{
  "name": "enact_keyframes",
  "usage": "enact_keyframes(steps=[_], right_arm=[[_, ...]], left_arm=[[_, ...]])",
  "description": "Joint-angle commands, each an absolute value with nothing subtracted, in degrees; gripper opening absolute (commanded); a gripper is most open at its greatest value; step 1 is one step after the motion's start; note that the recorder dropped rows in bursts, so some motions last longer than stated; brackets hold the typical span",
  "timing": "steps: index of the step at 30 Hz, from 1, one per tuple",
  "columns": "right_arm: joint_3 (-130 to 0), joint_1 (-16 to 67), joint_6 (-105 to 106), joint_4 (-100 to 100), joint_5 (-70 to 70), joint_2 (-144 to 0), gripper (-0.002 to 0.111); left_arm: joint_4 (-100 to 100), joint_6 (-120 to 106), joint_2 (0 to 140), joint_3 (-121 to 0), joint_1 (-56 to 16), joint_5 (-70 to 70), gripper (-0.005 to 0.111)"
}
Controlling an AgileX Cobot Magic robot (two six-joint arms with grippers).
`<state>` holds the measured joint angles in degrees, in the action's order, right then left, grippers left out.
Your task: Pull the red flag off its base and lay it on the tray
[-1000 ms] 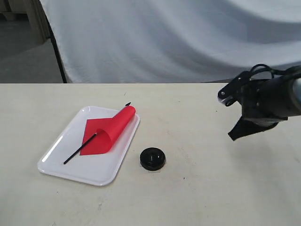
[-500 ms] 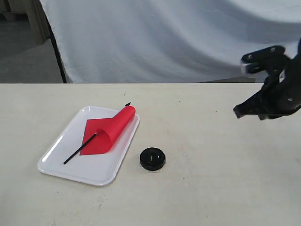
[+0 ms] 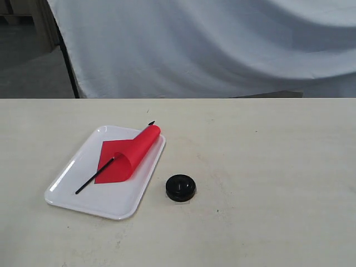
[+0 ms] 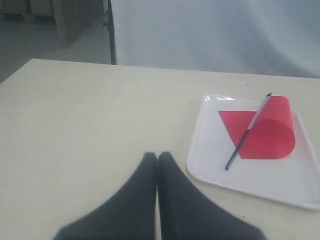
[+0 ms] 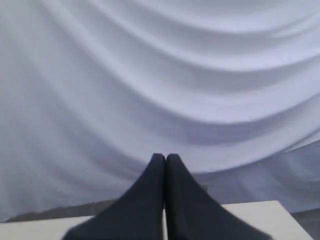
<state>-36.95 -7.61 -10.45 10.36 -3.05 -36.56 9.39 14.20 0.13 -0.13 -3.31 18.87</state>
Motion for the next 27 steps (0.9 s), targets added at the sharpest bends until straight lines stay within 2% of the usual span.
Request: enact_keyframes(steps=[1,5,17,27], right_arm=[[-33.85,-7.74,-16.27,10.08,-1.74,-31.08,-0.001],[-31.56,-6.91,-22.83,10.08,-0.51,-24.99,-0.001],[-17.43,-4.2,-22.78,7.62,10.18,-2.53,-0.001],[-8.45,-4.2,-29.03,7.07,10.84,0.0,-0.001]], left_arm=[[9.13,13.91,0.0,0.0,-3.28,18.46,0.0],[9.13,13.91,0.0,0.0,-3.28,18.46,0.0],[9.13,13.91,0.0,0.0,-3.28,18.46,0.0],[9.13,13.91,0.0,0.0,-3.28,18.46,0.0]])
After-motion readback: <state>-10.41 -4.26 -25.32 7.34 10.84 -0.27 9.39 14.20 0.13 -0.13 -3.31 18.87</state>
